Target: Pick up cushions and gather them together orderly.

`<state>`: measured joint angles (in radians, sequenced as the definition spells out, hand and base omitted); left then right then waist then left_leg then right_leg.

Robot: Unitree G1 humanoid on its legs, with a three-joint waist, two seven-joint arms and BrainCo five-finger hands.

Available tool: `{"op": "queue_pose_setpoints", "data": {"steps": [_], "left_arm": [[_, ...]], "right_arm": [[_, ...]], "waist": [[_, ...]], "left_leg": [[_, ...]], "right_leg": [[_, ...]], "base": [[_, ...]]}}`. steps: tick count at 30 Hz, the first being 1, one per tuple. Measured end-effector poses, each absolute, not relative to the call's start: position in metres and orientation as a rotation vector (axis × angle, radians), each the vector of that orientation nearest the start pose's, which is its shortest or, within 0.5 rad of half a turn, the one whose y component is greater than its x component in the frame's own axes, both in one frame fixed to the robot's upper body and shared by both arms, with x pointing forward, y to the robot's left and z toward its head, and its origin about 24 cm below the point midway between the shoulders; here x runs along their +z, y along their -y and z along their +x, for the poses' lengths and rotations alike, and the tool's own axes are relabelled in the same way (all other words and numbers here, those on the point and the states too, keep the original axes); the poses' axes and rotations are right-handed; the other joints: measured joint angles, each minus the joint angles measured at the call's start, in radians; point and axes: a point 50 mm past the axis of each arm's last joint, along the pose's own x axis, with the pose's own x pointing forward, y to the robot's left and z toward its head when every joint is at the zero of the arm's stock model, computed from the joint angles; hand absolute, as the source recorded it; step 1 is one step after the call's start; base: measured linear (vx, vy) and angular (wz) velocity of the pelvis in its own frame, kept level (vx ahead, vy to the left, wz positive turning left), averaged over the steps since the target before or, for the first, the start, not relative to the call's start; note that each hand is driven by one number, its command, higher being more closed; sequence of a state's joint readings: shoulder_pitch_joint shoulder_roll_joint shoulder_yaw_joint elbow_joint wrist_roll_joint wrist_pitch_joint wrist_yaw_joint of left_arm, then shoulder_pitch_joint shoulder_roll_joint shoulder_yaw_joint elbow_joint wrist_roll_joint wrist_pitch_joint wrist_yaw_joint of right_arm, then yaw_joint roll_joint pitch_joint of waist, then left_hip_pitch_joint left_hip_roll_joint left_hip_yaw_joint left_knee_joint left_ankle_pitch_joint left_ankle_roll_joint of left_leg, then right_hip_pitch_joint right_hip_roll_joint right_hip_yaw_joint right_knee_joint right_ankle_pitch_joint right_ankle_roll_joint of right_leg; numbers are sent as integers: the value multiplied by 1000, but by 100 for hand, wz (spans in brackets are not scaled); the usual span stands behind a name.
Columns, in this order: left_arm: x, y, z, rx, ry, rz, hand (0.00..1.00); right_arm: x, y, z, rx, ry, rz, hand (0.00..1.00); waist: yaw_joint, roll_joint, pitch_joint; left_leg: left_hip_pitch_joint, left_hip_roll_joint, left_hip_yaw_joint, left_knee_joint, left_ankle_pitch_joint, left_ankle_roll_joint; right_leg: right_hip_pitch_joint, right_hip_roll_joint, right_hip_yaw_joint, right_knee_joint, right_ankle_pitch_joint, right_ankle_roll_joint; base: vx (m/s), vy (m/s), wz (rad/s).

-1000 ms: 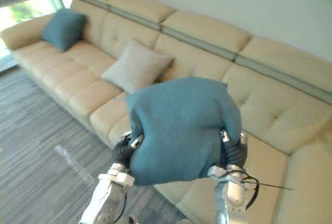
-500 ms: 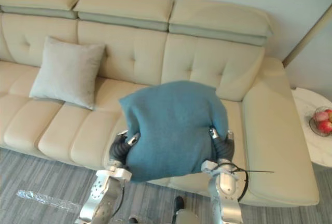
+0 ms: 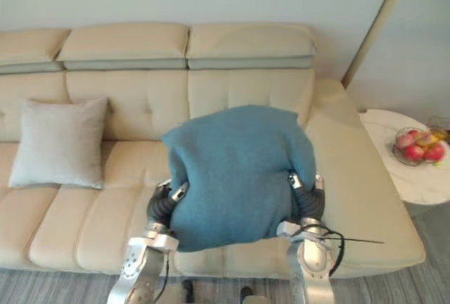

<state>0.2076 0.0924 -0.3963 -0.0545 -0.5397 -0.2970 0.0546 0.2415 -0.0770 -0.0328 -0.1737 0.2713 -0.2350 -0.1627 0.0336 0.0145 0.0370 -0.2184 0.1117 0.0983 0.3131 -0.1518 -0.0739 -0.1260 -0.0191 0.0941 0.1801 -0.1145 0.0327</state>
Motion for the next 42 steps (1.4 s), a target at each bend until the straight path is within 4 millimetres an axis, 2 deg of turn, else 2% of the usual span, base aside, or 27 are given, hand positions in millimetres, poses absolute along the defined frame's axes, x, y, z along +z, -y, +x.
{"op": "queue_pose_setpoints", "data": {"steps": [2,5,10,13,16,19,21,22,24,25,27,28,30,31,32,33,34,35,36,38,39,41,42], "left_arm": [[25,-95,198,-177,9,-522,100],[26,-95,198,-186,14,-498,100],[23,-96,199,-194,4,-456,100],[28,-95,207,-179,27,-424,100],[47,-93,226,-164,108,-404,100],[81,-92,253,-130,250,-372,100],[121,-92,275,-106,404,-366,100],[131,-92,279,-95,438,-372,100],[179,-90,299,-71,604,-393,100],[191,-89,304,-71,642,-387,100],[240,-91,320,-48,789,-361,100],[253,-92,323,-39,823,-358,100],[306,-93,333,-17,948,-328,100],[319,-93,334,-12,975,-324,100],[343,-95,337,10,1014,-331,100],[351,-94,338,16,1026,-333,100],[373,-93,338,33,1056,-335,0],[391,-93,337,45,1082,-343,0],[397,-93,336,49,1090,-341,0],[418,-93,339,87,1104,-303,0],[418,-93,339,87,1104,-303,0],[426,-97,349,132,1045,-282,0],[427,-97,351,131,1034,-285,0]], "right_arm": [[52,197,201,-276,173,176,100],[49,197,201,-277,162,152,100],[35,198,201,-292,100,126,100],[40,197,206,-308,120,69,100],[58,193,223,-333,202,49,100],[89,187,248,-368,336,47,100],[126,180,270,-389,478,61,100],[136,179,274,-398,515,56,100],[185,175,298,-420,677,62,100],[197,174,303,-429,713,56,100],[249,169,320,-447,849,60,100],[261,167,322,-449,878,68,100],[308,166,331,-480,970,106,100],[318,165,333,-487,982,115,100],[337,166,339,-508,995,136,100],[344,166,340,-514,997,147,100],[362,166,343,-529,1002,163,0],[374,166,343,-537,1015,170,0],[378,167,343,-541,1019,170,0],[398,168,348,-567,1000,174,0],[398,168,348,-567,1000,174,0],[416,169,358,-558,934,179,0],[418,169,359,-546,924,189,0]], "waist": [[-5,-10,-7],[-11,-9,-13],[-20,-13,-20],[-19,-15,-14],[-15,-19,16],[-2,-20,46],[6,-19,57],[6,-18,59],[7,-13,84],[8,-14,98],[15,-13,132],[17,-13,139],[22,-12,167],[22,-10,174],[21,-6,199],[21,-6,211],[21,-4,226],[19,-3,226],[19,-3,226],[15,4,242],[15,4,242],[16,5,246],[16,6,249]], "left_leg": [[28,-22,17,-40,7,11],[72,-44,31,-102,18,25],[81,-56,27,-160,44,28],[26,-52,27,-169,67,28],[-75,-41,26,-129,78,29],[-207,-27,22,-62,83,32],[-311,-22,19,-40,99,30],[-335,-21,17,-36,106,32],[-413,-17,3,-31,136,31],[-419,-17,1,-37,146,30],[-460,-17,0,-78,190,29],[-471,-17,1,-90,202,29],[-523,-18,2,-148,260,27],[-537,-18,1,-161,272,26],[-558,-18,-1,-172,288,26],[-565,-18,-2,-172,291,24],[-604,-18,-2,-173,298,24],[-647,-18,-3,-176,305,23],[-661,-18,-5,-179,310,23],[-719,-19,-16,-210,335,17],[-719,-19,-16,-210,335,17],[-796,-16,-22,-211,338,13],[-806,-15,-22,-211,338,13]], "right_leg": [[10,-20,10,-20,3,11],[37,-43,21,-55,10,22],[29,-51,18,-75,16,29],[-39,-46,15,-52,24,31],[-144,-37,5,-3,36,28],[-264,-26,-9,40,50,22],[-371,-20,-12,69,67,18],[-396,-20,-15,72,71,18],[-467,-17,-28,77,95,16],[-475,-17,-30,75,102,16],[-527,-16,-33,60,131,14],[-543,-15,-32,56,140,15],[-611,-15,-34,33,176,15],[-626,-14,-35,24,185,16],[-650,-14,-37,21,195,15],[-657,-14,-37,21,198,16],[-696,-13,-38,20,205,16],[-739,-13,-39,19,211,16],[-752,-13,-40,18,213,16],[-809,-14,-55,-2,230,16],[-809,-14,-55,-2,230,16],[-883,-12,-64,-3,231,15],[-891,-12,-66,-4,231,15]], "base": [[119,110,-16],[96,80,-8],[22,5,3],[-63,-36,1],[-161,-52,-1],[-213,-47,-4],[-252,-39,0],[-234,-31,4],[-186,-21,10],[-138,-13,10],[-116,-5,2],[-112,2,-2],[-81,-2,0],[-64,-7,2],[-46,-5,2],[-56,-7,1],[-41,-10,-1],[-34,-12,-1],[-10,-19,6],[8,-32,7],[19,-45,2],[23,-42,2],[33,-28,3]]}}
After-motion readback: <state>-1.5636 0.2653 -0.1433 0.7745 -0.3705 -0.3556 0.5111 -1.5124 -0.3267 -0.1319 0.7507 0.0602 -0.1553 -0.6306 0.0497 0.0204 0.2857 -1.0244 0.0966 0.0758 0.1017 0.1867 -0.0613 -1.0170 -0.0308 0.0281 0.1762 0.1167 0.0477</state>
